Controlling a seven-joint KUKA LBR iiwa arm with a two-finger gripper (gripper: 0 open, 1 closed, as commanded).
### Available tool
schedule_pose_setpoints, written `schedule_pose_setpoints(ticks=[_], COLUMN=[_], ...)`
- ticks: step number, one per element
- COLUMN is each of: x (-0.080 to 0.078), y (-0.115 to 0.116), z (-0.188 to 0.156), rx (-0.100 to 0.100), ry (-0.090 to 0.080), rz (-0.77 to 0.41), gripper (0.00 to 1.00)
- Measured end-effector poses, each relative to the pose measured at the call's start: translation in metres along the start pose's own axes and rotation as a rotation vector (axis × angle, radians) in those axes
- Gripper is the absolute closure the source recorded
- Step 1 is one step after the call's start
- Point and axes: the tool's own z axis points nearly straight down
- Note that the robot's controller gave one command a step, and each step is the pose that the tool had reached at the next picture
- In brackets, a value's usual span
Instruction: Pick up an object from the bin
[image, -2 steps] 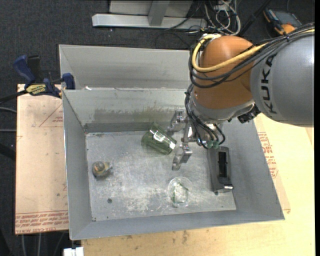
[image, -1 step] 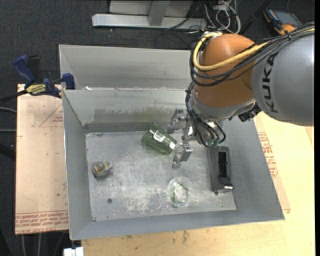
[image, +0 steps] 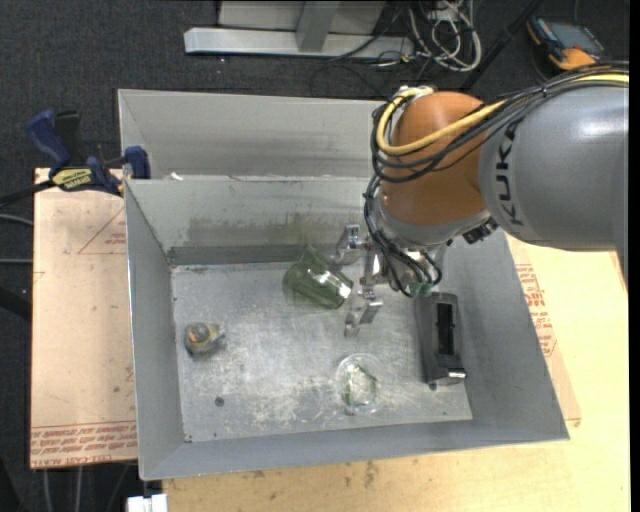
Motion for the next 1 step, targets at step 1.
schedule_pose_setpoints(ticks=[1], x=[-0.0144], y=[-0.0121], z=[0.0213], rx=[0.0], ry=[0.007], rz=[0.219], gripper=[0.0])
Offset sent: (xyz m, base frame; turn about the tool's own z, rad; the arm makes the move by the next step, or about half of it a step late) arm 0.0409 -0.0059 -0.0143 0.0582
